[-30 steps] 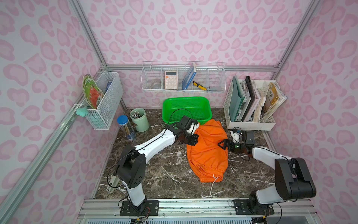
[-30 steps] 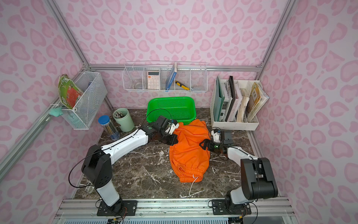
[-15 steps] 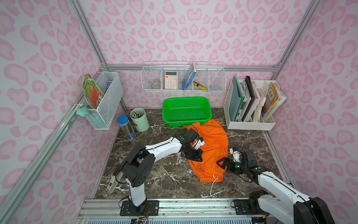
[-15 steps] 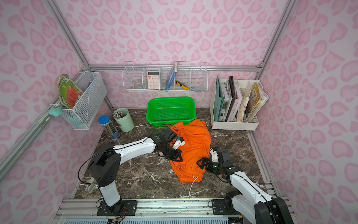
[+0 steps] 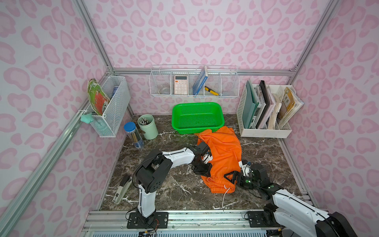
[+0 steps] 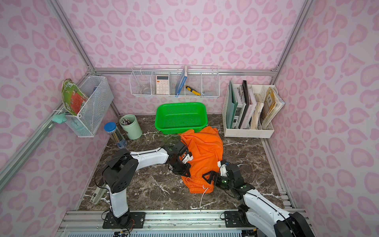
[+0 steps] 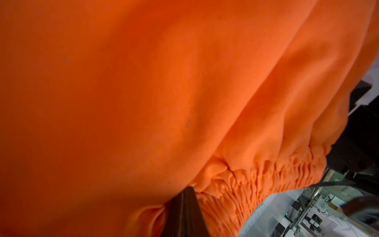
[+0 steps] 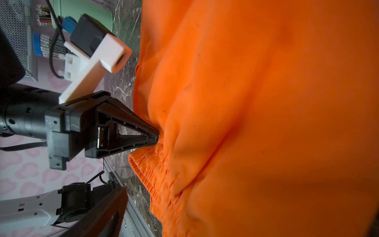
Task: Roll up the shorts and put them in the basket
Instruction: Roll the shorts at the center of the board.
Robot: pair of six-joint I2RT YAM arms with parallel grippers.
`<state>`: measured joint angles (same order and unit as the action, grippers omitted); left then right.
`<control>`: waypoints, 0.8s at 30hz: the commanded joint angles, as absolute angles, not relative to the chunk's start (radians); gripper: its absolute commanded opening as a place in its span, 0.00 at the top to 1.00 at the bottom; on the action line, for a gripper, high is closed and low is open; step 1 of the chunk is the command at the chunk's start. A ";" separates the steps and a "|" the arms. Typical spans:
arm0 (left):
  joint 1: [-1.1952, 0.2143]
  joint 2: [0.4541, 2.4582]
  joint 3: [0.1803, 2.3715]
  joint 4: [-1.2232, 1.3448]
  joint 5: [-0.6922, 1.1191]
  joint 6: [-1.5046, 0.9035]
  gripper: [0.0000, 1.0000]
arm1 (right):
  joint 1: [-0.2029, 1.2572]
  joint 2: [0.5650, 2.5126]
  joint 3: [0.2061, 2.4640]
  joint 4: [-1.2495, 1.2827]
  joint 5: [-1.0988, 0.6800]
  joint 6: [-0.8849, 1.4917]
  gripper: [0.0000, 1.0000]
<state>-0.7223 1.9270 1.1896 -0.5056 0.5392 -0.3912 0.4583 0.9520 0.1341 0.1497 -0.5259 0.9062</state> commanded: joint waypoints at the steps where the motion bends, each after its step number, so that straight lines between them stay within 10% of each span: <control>1: -0.715 1.926 1.173 -0.523 0.521 -0.406 1.00 | 0.474 1.006 0.106 -0.010 -0.495 0.974 0.05; 13: -0.710 1.918 1.122 -0.481 0.548 -0.417 1.00 | 0.520 1.219 0.143 0.206 -0.505 0.988 0.30; 24: -0.693 1.840 1.123 -0.473 0.522 -0.357 1.00 | 0.520 1.267 0.267 0.259 -0.494 0.992 1.00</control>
<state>-0.6945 1.8759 1.1183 -0.4534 0.5503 -0.4004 0.5182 1.2533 0.2260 0.3054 -0.5190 1.0008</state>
